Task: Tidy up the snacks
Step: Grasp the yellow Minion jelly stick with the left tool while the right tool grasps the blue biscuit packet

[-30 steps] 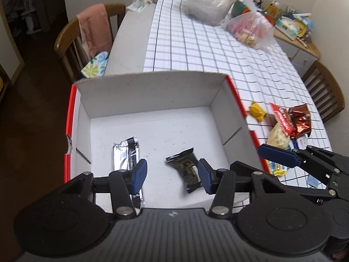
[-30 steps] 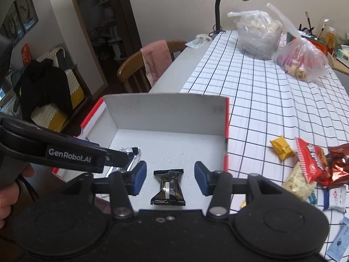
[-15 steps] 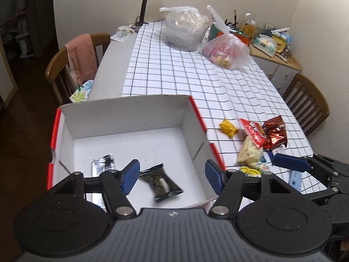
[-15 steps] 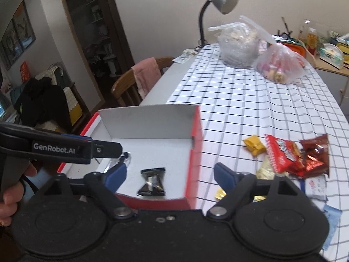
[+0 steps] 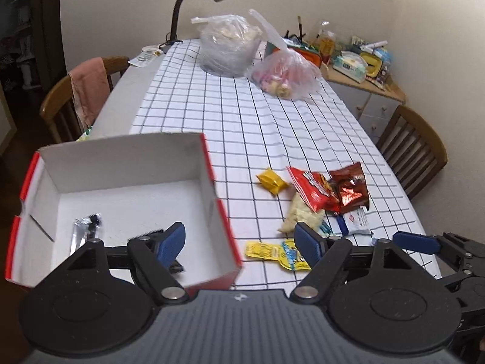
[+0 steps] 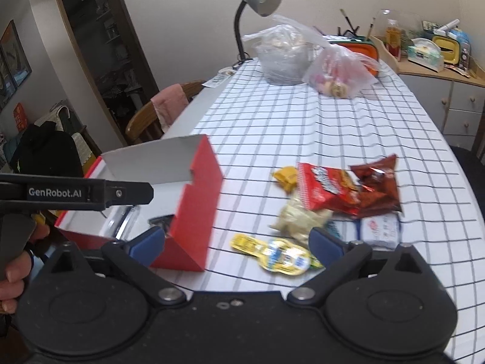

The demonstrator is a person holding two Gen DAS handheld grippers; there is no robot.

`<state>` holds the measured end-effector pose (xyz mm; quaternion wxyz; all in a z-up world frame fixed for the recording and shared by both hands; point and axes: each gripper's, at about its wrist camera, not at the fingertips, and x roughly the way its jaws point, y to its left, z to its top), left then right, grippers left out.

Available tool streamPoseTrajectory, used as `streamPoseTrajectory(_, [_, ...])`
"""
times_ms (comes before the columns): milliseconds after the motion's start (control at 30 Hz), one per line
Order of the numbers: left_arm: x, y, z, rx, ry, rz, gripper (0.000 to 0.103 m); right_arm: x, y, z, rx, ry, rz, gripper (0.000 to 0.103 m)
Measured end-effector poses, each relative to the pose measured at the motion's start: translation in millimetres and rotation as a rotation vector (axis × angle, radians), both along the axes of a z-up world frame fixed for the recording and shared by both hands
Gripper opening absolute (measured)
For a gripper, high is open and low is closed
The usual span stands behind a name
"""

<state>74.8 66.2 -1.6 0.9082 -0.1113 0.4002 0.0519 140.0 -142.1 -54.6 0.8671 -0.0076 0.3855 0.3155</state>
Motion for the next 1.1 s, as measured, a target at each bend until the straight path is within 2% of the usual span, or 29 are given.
streamPoseTrajectory(267, [15, -44, -23, -0.032, 0.048, -0.035, 0.086, 18, -54, -25, -0.052, 0.044, -0.046, 0.102])
streamPoseTrajectory(467, [31, -67, -47, -0.060, 0.099, -0.027, 0.096, 37, -84, -47, -0.093, 0.075, -0.087, 0.102])
streamPoseTrajectory(700, [54, -83, -79, -0.053, 0.181, 0.037, 0.096, 58, -108, -79, -0.145, 0.131, -0.132, 0.102])
streamPoseTrajectory(800, [63, -89, -90, -0.025, 0.203, 0.071, 0.096, 65, -113, -90, -0.165, 0.148, -0.139, 0.102])
streamPoseTrajectory(1100, [85, -99, -109, 0.009, 0.246, 0.185, 0.096, 83, -109, -115, -0.210, 0.168, -0.166, 0.099])
